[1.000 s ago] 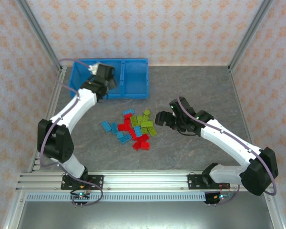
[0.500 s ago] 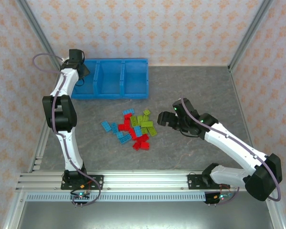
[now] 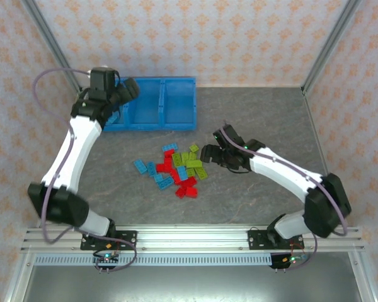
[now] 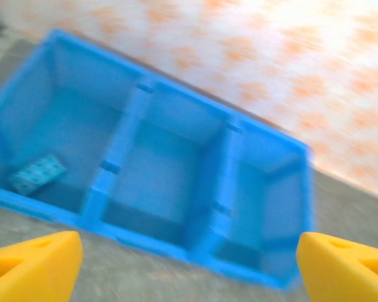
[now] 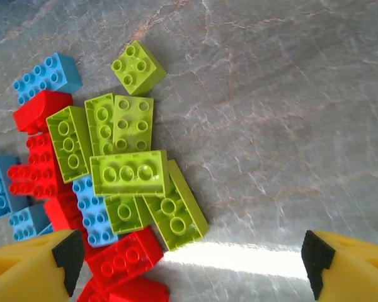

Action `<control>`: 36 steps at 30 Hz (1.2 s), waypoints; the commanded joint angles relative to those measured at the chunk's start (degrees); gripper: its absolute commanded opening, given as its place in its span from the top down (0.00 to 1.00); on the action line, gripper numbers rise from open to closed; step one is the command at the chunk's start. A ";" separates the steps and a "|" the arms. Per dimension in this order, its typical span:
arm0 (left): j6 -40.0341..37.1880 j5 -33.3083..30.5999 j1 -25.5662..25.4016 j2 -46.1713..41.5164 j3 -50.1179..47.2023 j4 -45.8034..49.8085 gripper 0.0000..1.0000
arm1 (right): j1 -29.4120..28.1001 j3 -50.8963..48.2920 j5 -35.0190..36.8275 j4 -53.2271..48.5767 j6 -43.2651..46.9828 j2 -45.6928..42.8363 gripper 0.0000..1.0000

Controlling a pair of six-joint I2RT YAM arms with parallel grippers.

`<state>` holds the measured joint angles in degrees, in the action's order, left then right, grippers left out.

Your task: Sort the legos into containers by color

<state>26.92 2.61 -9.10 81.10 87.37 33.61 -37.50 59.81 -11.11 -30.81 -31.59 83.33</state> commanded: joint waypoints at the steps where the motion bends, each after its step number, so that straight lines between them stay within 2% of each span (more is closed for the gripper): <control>1: -7.51 0.82 -6.88 -7.62 -6.32 4.63 0.11 | -0.54 5.77 1.78 2.28 0.19 6.24 0.15; 5: -16.21 6.35 -12.47 -15.42 -12.28 11.92 0.11 | -1.55 11.76 4.97 3.03 1.99 15.12 0.21; 7: -19.36 6.90 -13.99 -18.37 -14.90 14.88 0.11 | -1.70 15.41 6.73 2.39 4.31 19.61 0.24; 11: -20.57 7.84 -14.45 -23.60 -22.19 13.69 0.10 | -1.79 24.06 7.92 -0.49 8.45 28.59 0.29; 16: -21.41 3.63 -14.53 -23.91 -24.84 16.03 0.08 | -1.80 28.88 8.12 -1.22 9.62 35.33 0.30; 18: -21.07 1.19 -14.53 -23.39 -25.90 16.66 0.07 | -1.79 29.18 9.39 -1.65 9.45 36.72 0.33; 19: -21.18 0.60 -14.46 -22.83 -25.89 17.50 0.06 | -1.79 29.18 10.19 -1.90 9.55 37.19 0.38; 25: -22.02 -0.87 -14.51 -21.69 -25.83 18.02 0.06 | -1.79 27.05 12.34 -1.08 10.35 35.01 0.70; 26: -22.02 -1.17 -14.49 -21.82 -25.93 18.06 0.06 | -1.80 26.39 12.49 -0.48 10.46 33.64 0.73; 31: -21.66 -2.96 -14.54 -22.46 -26.19 18.03 0.05 | -1.79 23.04 14.67 3.58 10.16 24.67 0.75; 36: -21.29 -5.27 -14.54 -24.29 -26.55 17.30 0.05 | -1.88 19.60 13.69 16.21 14.11 16.86 0.75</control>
<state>5.93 0.54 -23.27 58.76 61.54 50.13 -39.09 80.36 0.69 -24.36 -20.51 104.81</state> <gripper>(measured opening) 0.952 0.279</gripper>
